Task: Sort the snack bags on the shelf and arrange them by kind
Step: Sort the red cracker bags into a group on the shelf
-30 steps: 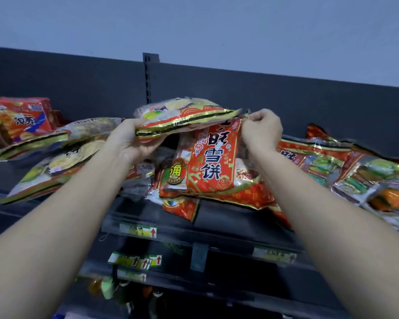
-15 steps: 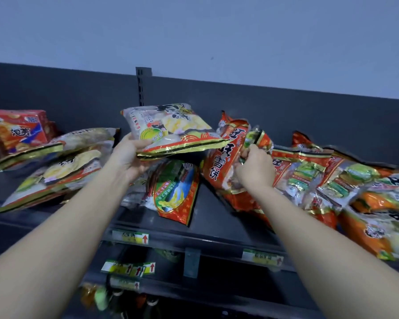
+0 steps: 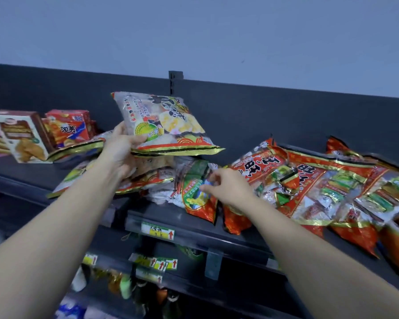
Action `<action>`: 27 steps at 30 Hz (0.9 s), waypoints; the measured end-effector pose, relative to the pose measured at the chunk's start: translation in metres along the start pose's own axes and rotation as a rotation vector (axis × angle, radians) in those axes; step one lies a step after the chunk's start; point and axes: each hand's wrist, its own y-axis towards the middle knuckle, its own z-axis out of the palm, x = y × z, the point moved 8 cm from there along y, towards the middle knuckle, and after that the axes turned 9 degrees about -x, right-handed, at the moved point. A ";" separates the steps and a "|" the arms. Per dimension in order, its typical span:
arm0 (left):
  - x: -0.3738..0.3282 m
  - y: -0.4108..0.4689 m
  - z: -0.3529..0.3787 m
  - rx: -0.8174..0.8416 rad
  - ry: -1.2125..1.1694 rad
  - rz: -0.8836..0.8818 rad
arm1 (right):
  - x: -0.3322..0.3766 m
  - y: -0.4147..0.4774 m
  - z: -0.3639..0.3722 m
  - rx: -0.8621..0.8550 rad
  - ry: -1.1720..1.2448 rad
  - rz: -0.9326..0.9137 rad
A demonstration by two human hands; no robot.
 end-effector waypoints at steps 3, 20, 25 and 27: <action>-0.007 0.013 -0.022 -0.036 0.053 0.028 | 0.000 0.001 0.052 0.294 -0.125 0.084; 0.007 0.084 -0.068 0.018 0.246 -0.109 | 0.026 0.040 0.002 -0.502 -0.017 0.374; 0.014 0.092 -0.061 -0.007 0.292 -0.144 | 0.025 0.038 -0.065 -0.846 0.121 0.293; 0.019 0.095 -0.056 -0.021 0.413 -0.116 | 0.021 0.035 -0.097 -0.973 0.136 0.222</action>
